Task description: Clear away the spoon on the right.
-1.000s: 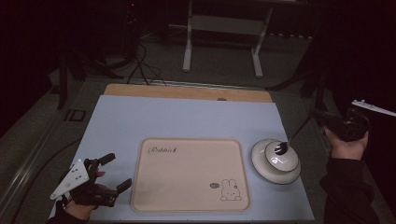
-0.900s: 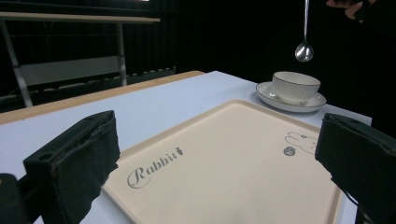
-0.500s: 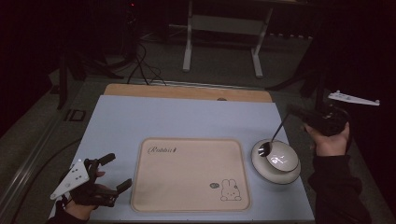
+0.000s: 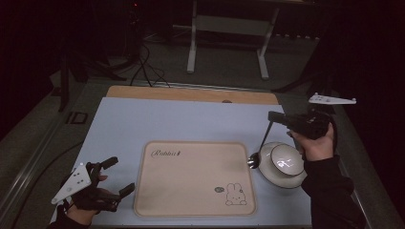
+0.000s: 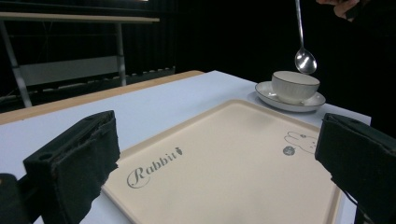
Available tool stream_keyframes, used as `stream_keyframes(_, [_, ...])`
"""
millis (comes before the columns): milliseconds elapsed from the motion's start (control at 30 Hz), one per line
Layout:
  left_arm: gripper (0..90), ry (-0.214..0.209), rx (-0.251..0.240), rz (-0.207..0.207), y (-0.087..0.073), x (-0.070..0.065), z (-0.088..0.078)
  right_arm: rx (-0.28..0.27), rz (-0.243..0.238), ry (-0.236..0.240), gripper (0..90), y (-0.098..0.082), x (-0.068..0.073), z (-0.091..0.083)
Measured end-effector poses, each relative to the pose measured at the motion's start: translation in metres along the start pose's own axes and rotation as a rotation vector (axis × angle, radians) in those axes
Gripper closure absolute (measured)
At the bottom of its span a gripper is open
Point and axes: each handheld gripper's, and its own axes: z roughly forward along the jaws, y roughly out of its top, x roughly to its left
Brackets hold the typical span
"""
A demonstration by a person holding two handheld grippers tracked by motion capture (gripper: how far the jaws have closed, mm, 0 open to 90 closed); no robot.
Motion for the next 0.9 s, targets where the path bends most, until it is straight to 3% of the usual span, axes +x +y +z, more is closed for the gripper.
stream_keyframes(533, [0.0,-0.002,0.000,0.000,0.000,0.000,0.000,0.077,-0.035,0.139,89.9,-0.011,0.019,0.032])
stream_keyframes(733, [0.0,-0.002,0.000,0.000,0.000,0.000,0.000,0.116,-0.044,0.210,90.0,-0.022,0.025,0.047])
stream_keyframes(833, [0.0,-0.003,-0.001,0.000,0.000,0.000,0.000,0.122,-0.046,0.219,90.0,-0.024,0.025,0.049])
stream_keyframes(867, [0.0,-0.003,-0.001,0.000,0.000,0.000,0.000,0.143,-0.047,0.252,90.0,-0.030,0.026,0.057])
stream_keyframes(900, [0.0,-0.003,-0.001,0.000,0.000,0.000,0.000,0.149,-0.048,0.256,90.0,-0.032,0.025,0.059])
